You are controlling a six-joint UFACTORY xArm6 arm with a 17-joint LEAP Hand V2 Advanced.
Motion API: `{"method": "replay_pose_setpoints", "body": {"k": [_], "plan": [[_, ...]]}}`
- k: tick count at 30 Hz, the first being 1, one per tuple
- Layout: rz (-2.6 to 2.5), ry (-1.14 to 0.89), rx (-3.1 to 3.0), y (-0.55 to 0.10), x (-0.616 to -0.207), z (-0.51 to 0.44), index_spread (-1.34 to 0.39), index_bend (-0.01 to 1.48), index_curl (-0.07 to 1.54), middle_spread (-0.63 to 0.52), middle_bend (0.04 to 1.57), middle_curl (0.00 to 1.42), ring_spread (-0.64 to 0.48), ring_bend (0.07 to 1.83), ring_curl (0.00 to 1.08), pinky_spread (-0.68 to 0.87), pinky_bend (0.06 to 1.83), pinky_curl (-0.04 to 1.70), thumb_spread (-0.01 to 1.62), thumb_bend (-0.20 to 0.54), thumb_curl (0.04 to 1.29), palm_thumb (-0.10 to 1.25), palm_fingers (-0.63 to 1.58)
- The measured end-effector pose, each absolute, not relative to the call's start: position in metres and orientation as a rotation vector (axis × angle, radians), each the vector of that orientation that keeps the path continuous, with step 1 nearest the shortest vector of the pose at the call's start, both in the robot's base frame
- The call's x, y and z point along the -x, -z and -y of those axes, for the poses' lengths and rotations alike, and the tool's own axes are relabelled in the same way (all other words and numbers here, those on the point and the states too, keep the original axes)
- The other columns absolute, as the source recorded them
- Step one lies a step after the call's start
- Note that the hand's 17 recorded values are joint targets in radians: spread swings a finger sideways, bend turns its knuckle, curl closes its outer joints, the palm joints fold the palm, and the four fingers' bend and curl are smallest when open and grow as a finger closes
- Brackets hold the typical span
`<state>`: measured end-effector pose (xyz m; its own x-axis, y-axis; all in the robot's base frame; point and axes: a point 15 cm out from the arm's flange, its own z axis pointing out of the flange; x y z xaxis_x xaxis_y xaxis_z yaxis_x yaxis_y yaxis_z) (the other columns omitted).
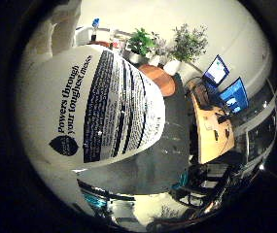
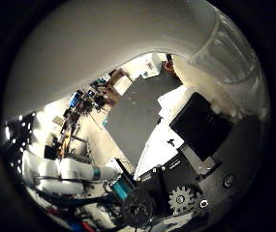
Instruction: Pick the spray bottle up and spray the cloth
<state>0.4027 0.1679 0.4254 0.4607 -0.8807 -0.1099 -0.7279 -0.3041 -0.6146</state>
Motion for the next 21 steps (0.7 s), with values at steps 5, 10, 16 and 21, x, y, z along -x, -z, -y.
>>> {"method": "replay_pose_setpoints", "body": {"k": [5, 10, 16, 21], "plan": [[-1.338, 0.336, 2.131, -0.411, -0.410, -0.167, -0.29, 1.05, 0.96, -0.26, 1.13, 1.12, -0.27, 1.31, 0.91, -0.20, 1.05, 1.44, 1.17, -0.011, 0.57, 1.01, 1.07], [-1.345, 0.348, 2.144, -0.397, -0.420, -0.163, -0.29, 1.06, 0.96, -0.25, 1.13, 1.11, -0.27, 1.31, 0.91, -0.20, 1.05, 1.45, 1.17, -0.011, 0.57, 1.01, 1.07], [-1.364, 0.334, 2.156, -0.378, -0.419, -0.160, -0.28, 1.06, 0.96, -0.25, 1.13, 1.11, -0.27, 1.31, 0.91, -0.20, 1.05, 1.45, 1.17, -0.012, 0.57, 1.01, 1.07], [-1.363, 0.327, 2.149, -0.376, -0.419, -0.162, -0.28, 1.06, 0.96, -0.25, 1.14, 1.11, -0.27, 1.31, 0.90, -0.20, 1.05, 1.45, 1.17, -0.012, 0.57, 1.01, 1.07]]}}
